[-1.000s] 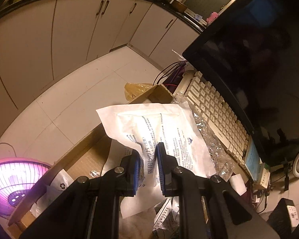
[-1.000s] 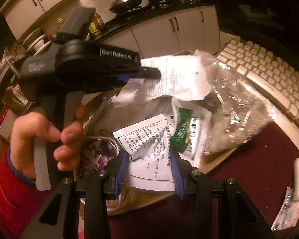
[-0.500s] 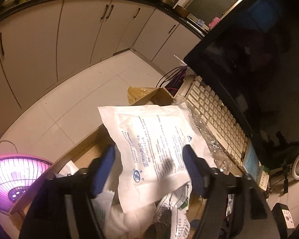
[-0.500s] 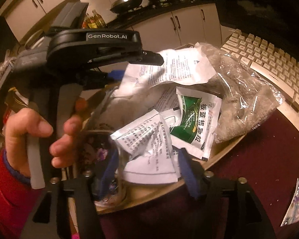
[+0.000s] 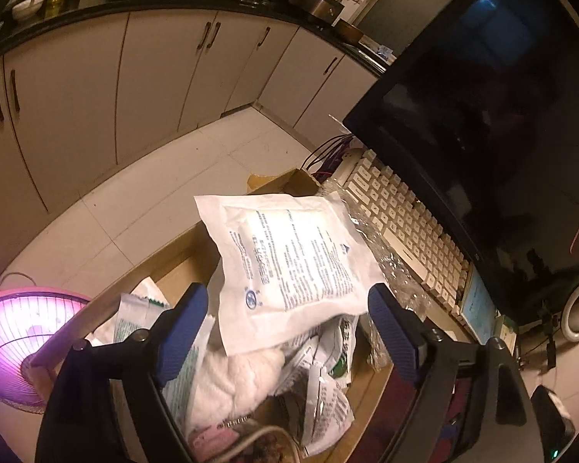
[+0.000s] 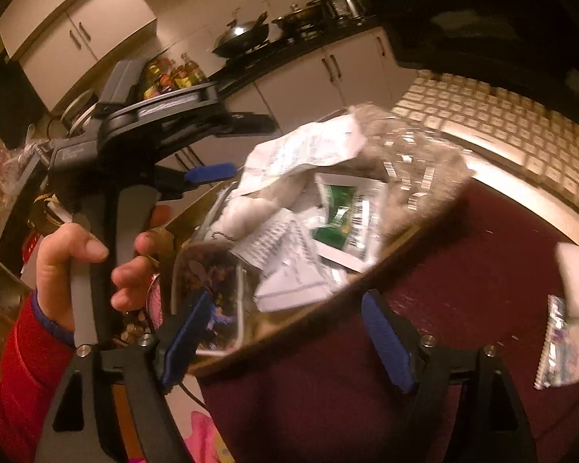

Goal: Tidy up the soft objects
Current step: 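Open both grippers to drop the packet and leaflet into the tray, then grasp the white foam block with the right gripper, then grasp the Dole snack packet with the left gripper while the right gripper holds the foam block, then carry the Dole packet and foam block over the tray and lower them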

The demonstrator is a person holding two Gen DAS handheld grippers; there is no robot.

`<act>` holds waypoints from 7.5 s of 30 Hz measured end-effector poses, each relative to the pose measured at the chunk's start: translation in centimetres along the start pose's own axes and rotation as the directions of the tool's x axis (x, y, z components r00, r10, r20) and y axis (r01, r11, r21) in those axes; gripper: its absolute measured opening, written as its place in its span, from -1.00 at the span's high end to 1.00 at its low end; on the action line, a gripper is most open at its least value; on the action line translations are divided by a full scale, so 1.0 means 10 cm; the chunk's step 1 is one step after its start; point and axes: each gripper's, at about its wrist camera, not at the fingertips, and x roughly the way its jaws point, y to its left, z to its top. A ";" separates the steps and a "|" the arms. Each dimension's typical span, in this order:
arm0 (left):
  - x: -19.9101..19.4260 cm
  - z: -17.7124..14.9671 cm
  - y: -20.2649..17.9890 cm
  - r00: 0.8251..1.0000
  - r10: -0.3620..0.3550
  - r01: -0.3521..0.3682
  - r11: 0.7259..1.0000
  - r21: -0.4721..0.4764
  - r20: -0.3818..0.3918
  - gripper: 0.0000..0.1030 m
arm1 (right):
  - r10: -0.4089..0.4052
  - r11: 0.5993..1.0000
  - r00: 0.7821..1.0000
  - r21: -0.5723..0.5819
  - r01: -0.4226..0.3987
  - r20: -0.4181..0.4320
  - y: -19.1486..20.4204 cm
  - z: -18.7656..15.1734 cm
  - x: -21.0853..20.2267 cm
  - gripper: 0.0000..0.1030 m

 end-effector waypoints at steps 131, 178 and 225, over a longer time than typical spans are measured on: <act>1.21 -1.86 -2.65 0.907 0.016 0.369 0.446 0.815 -0.420 -0.50 | -0.463 0.748 0.886 0.521 0.411 -0.034 -2.27 -0.63 -1.55 -0.54; -1.02 -1.39 -0.36 0.977 -0.213 0.195 0.927 0.320 0.022 -0.05 | -0.310 0.900 0.950 0.330 0.286 0.022 -1.38 -0.29 -0.94 -0.53; -0.61 -0.49 0.92 0.985 0.128 -0.144 0.980 0.137 0.119 -0.06 | -0.011 1.000 0.999 -0.030 0.010 -0.041 0.14 0.43 0.34 -0.54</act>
